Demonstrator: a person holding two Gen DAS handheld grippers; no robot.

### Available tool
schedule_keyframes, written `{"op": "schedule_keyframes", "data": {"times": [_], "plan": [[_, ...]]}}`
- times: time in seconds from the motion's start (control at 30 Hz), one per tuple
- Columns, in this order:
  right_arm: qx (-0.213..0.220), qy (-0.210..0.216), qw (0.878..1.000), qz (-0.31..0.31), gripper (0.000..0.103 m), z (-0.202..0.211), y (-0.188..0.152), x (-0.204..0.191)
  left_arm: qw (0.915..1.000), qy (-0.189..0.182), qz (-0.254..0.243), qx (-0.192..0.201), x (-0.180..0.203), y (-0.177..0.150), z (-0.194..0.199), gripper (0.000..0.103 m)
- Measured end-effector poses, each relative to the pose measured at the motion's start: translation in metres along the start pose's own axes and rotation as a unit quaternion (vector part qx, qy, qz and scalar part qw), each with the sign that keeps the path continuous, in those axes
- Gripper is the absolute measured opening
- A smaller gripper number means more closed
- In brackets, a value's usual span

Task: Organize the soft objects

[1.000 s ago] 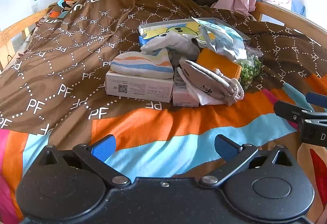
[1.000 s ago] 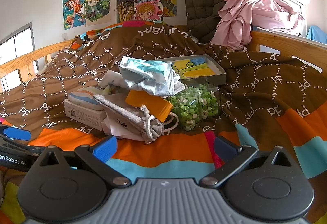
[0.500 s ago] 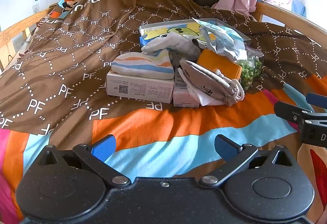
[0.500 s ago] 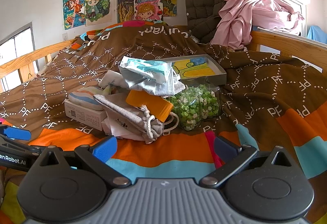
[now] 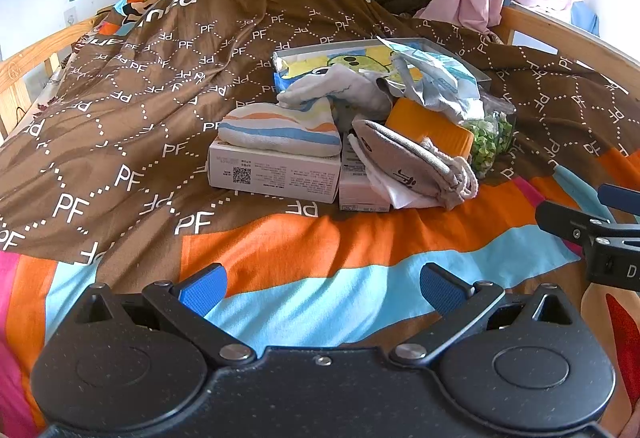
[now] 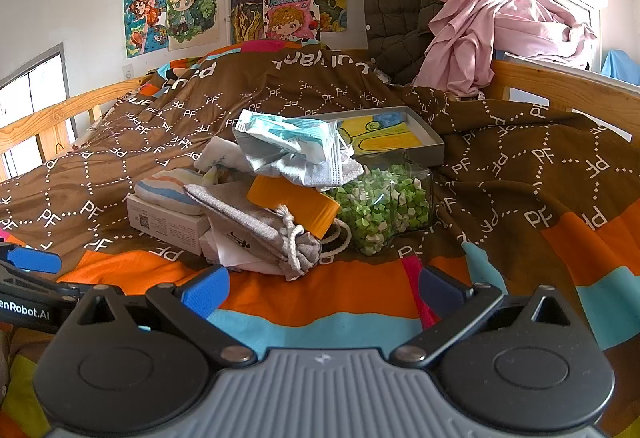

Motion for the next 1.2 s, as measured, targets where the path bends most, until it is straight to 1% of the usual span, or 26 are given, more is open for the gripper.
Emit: {"op": "schedule_keyframes", "data": {"times": [0.6, 1.2], "plan": [[0.000, 0.000, 1.000, 0.000, 0.103, -0.0002, 0.0000, -0.0003, 1.0000, -0.002, 0.002, 0.004, -0.0015, 0.0014, 0.0012, 0.102], [-0.002, 0.001, 1.000, 0.000, 0.103, -0.0010, 0.0008, 0.0011, 1.0000, 0.004, -0.001, 0.006, -0.0019, 0.0011, 0.0007, 0.102]]}}
Point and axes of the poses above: each gripper's, at about its wrist camera, not at the fingertips, and z roughly against the way its jaws point, x to its right, y to its top, the point moved 1 cm from there along -z, roughly the way its jaws point
